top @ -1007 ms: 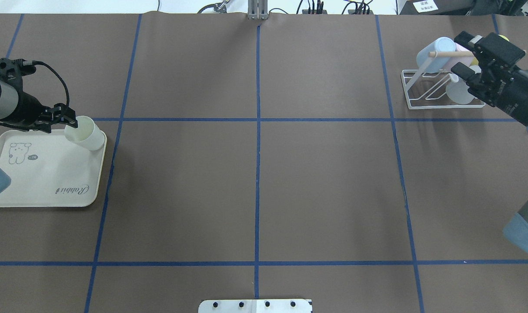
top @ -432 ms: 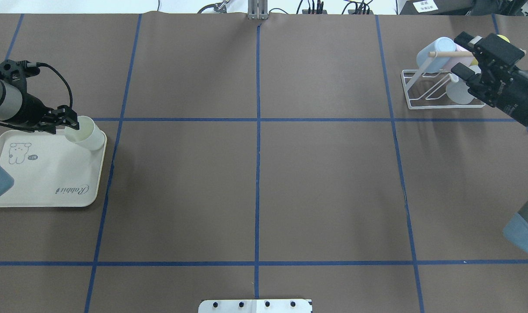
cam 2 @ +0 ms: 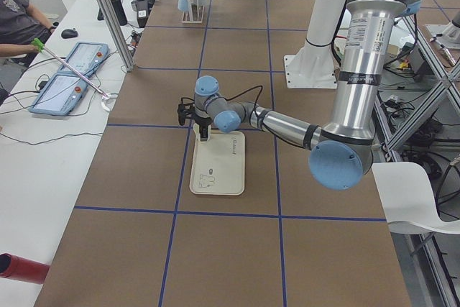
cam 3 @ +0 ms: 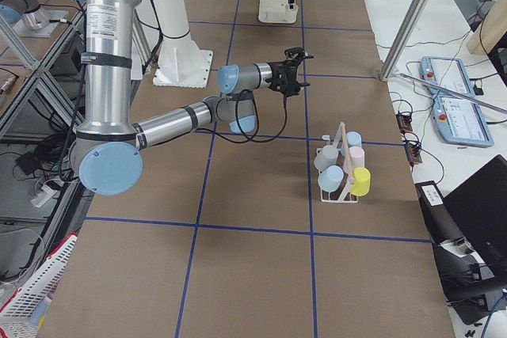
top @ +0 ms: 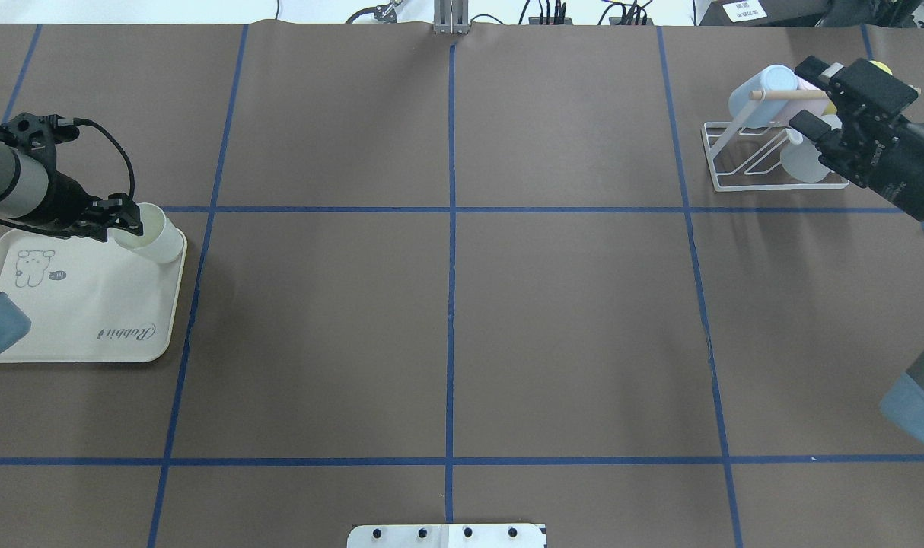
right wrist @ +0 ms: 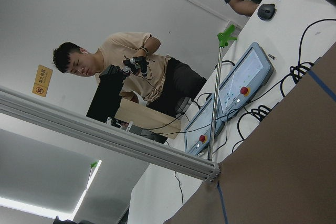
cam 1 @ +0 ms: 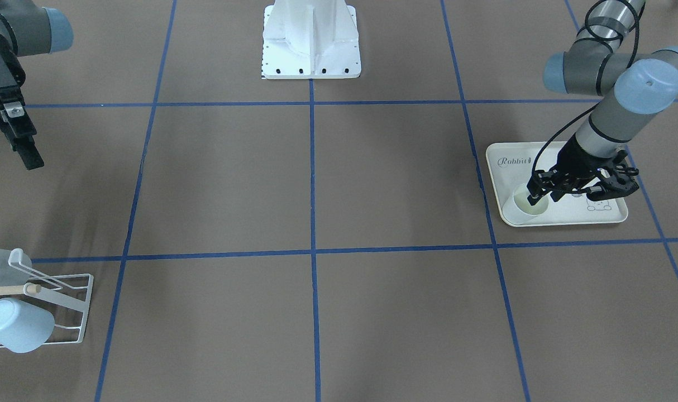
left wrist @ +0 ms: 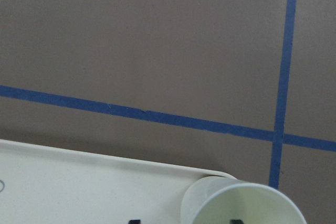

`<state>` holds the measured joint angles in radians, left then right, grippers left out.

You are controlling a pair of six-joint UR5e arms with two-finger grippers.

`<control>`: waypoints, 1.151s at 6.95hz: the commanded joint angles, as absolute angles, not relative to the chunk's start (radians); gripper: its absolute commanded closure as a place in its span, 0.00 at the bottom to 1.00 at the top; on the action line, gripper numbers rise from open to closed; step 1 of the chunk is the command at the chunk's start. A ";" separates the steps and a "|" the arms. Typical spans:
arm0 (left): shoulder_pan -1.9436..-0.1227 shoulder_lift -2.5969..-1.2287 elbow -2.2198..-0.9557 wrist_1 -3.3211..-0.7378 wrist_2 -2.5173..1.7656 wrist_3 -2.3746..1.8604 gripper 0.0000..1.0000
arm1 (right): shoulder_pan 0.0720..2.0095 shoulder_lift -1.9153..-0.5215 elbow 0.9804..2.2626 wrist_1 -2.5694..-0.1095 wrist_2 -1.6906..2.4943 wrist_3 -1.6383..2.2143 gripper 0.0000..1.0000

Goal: Transfer IKEA cup to right arm and place on rack

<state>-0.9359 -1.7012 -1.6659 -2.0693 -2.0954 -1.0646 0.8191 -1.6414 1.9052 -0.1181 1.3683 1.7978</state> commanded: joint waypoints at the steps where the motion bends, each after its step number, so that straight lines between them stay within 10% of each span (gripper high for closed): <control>1: -0.928 -1.701 -1.666 -2.069 -2.095 -1.065 0.65 | 0.819 -1.641 1.904 -0.118 1.368 1.798 0.00; 2: -0.928 -1.701 -1.666 -2.069 -2.095 -1.065 0.94 | 0.819 -1.641 1.905 -0.118 1.368 1.798 0.00; 3: -0.928 -1.703 -1.667 -2.069 -2.095 -1.065 1.00 | 0.819 -1.643 1.905 -0.118 1.368 1.798 0.00; 8: -1.078 -1.692 -1.938 -1.728 -2.152 -1.062 1.00 | 0.815 -1.641 1.893 -0.120 1.370 1.798 0.00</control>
